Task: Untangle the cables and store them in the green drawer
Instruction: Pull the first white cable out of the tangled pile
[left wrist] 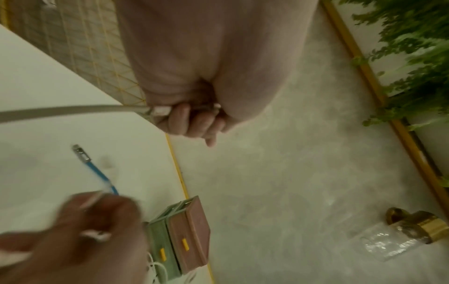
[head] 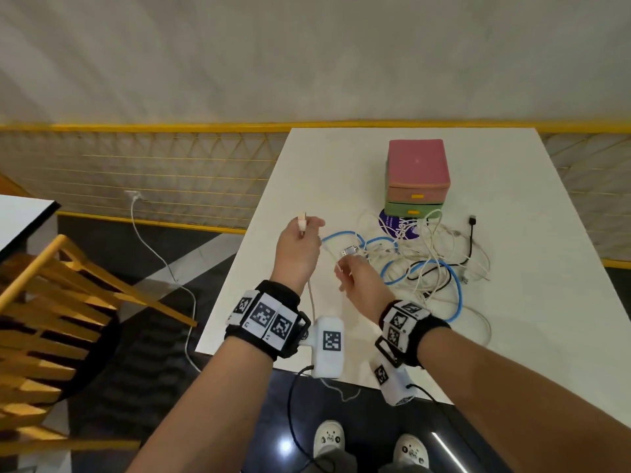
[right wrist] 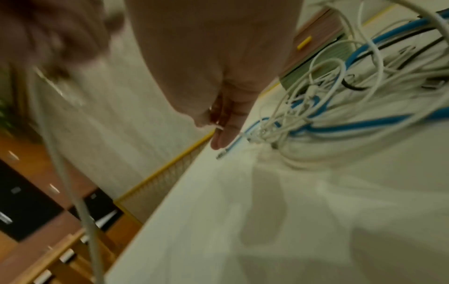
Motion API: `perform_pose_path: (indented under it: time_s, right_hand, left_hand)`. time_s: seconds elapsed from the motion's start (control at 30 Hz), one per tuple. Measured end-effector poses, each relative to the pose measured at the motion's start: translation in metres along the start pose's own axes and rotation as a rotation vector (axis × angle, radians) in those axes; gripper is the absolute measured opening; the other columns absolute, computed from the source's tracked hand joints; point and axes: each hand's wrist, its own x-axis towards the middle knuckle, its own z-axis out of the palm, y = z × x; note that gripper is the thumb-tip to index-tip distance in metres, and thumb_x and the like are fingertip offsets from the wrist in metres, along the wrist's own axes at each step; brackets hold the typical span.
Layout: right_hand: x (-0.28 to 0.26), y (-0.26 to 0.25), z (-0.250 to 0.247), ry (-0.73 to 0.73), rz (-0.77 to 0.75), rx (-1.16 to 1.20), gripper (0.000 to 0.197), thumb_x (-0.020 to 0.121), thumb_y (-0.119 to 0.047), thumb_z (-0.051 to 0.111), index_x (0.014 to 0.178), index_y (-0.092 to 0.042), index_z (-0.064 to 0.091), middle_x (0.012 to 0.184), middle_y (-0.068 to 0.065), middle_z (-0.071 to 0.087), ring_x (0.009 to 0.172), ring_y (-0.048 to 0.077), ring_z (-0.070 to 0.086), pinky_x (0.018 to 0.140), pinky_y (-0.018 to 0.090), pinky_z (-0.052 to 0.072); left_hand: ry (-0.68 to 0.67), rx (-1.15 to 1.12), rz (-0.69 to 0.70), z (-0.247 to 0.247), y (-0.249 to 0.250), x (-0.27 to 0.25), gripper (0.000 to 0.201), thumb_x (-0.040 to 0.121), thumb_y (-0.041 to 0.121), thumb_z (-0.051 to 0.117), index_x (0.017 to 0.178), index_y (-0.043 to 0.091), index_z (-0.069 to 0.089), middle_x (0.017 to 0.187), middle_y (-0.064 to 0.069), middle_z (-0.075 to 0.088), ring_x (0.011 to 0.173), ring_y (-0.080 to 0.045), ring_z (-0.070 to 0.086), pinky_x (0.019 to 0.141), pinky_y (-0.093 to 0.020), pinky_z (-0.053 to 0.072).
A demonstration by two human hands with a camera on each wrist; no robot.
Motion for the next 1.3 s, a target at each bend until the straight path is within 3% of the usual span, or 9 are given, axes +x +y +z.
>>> perform_pose_path:
  time_s: [0.17, 0.4, 0.5, 0.57, 0.7, 0.83, 1.0, 1.17, 1.3]
  right_hand:
    - [-0.014, -0.023, -0.032, 0.078, -0.177, 0.182, 0.008, 0.094, -0.007, 0.049, 0.097, -0.009, 0.055, 0.097, 0.008, 0.051, 0.071, 0.018, 0.065, 0.067, 0.021, 0.052]
    - [-0.034, -0.012, -0.037, -0.003, -0.154, 0.164, 0.014, 0.098, -0.016, 0.046, 0.092, -0.008, 0.056, 0.089, 0.005, 0.058, 0.08, 0.013, 0.056, 0.075, 0.023, 0.043]
    - [-0.042, 0.014, -0.035, -0.118, -0.053, 0.082, 0.019, 0.1, -0.013, 0.04, 0.084, -0.015, 0.051, 0.079, -0.005, 0.051, 0.072, -0.002, 0.046, 0.073, 0.022, 0.033]
    - [-0.042, 0.024, -0.038, -0.085, -0.033, 0.071, 0.022, 0.1, -0.014, 0.038, 0.081, -0.015, 0.048, 0.076, -0.002, 0.051, 0.069, 0.004, 0.048, 0.071, 0.026, 0.039]
    - [-0.029, 0.008, -0.054, 0.072, 0.054, 0.242, 0.024, 0.101, -0.016, 0.036, 0.079, -0.016, 0.046, 0.07, -0.002, 0.053, 0.061, 0.004, 0.056, 0.068, 0.035, 0.05]
    - [-0.025, -0.014, -0.066, 0.145, -0.059, 0.232, 0.029, 0.101, -0.018, 0.037, 0.075, -0.029, 0.043, 0.066, -0.01, 0.05, 0.053, 0.003, 0.051, 0.059, 0.023, 0.045]
    - [-0.027, -0.022, -0.061, 0.192, -0.054, 0.328, 0.022, 0.101, -0.018, 0.037, 0.084, -0.014, 0.049, 0.066, -0.007, 0.049, 0.056, 0.007, 0.052, 0.056, 0.024, 0.045]
    - [-0.042, -0.008, -0.042, 0.035, 0.008, 0.329, 0.025, 0.102, -0.016, 0.032, 0.085, -0.01, 0.05, 0.066, -0.001, 0.048, 0.062, 0.007, 0.054, 0.057, 0.03, 0.045]
    - [-0.042, -0.011, -0.047, 0.107, 0.013, 0.351, 0.027, 0.102, -0.017, 0.031, 0.082, -0.008, 0.047, 0.061, -0.001, 0.047, 0.06, 0.012, 0.055, 0.057, 0.03, 0.046]
  left_hand:
    - [-0.041, 0.025, -0.047, 0.017, -0.01, 0.01, 0.026, 0.103, 0.035, 0.042, 0.092, 0.02, 0.06, 0.089, 0.0, 0.065, 0.065, -0.013, 0.051, 0.068, -0.029, 0.042]
    - [-0.133, -0.137, 0.081, 0.034, 0.016, 0.006, 0.027, 0.104, 0.028, 0.042, 0.095, 0.012, 0.062, 0.05, 0.011, 0.038, 0.051, -0.012, 0.034, 0.055, -0.024, 0.033]
    - [-0.081, -0.402, 0.157, 0.023, 0.048, 0.005, 0.023, 0.104, 0.031, 0.042, 0.093, 0.017, 0.056, 0.049, 0.013, 0.029, 0.044, -0.007, 0.025, 0.043, -0.02, 0.026]
    - [-0.096, -0.404, 0.222, 0.014, 0.065, 0.004, 0.013, 0.1, 0.028, 0.053, 0.089, 0.021, 0.053, 0.053, 0.014, 0.033, 0.042, -0.005, 0.023, 0.038, -0.018, 0.021]
    - [-0.221, 0.109, 0.362, 0.013, 0.058, 0.002, 0.016, 0.09, 0.027, 0.069, 0.103, 0.02, 0.064, 0.087, 0.018, 0.061, 0.061, 0.003, 0.056, 0.056, -0.013, 0.038]
    - [-0.4, 0.565, 0.273, 0.03, 0.023, 0.002, 0.034, 0.096, 0.044, 0.054, 0.106, 0.014, 0.065, 0.099, 0.004, 0.068, 0.093, -0.02, 0.065, 0.073, -0.025, 0.047]
    - [-0.252, 0.521, 0.201, 0.043, 0.002, 0.001, 0.038, 0.097, 0.045, 0.051, 0.091, 0.009, 0.06, 0.086, -0.005, 0.066, 0.084, -0.025, 0.059, 0.071, -0.032, 0.041]
    - [0.141, 0.231, 0.242, 0.028, 0.018, 0.02, 0.042, 0.098, 0.038, 0.054, 0.113, 0.0, 0.059, 0.103, -0.01, 0.068, 0.1, -0.026, 0.062, 0.089, -0.035, 0.046]
    - [0.131, 0.148, 0.376, 0.024, 0.02, 0.008, 0.019, 0.095, 0.023, 0.062, 0.108, 0.015, 0.05, 0.081, 0.013, 0.054, 0.059, 0.002, 0.051, 0.06, -0.014, 0.04]
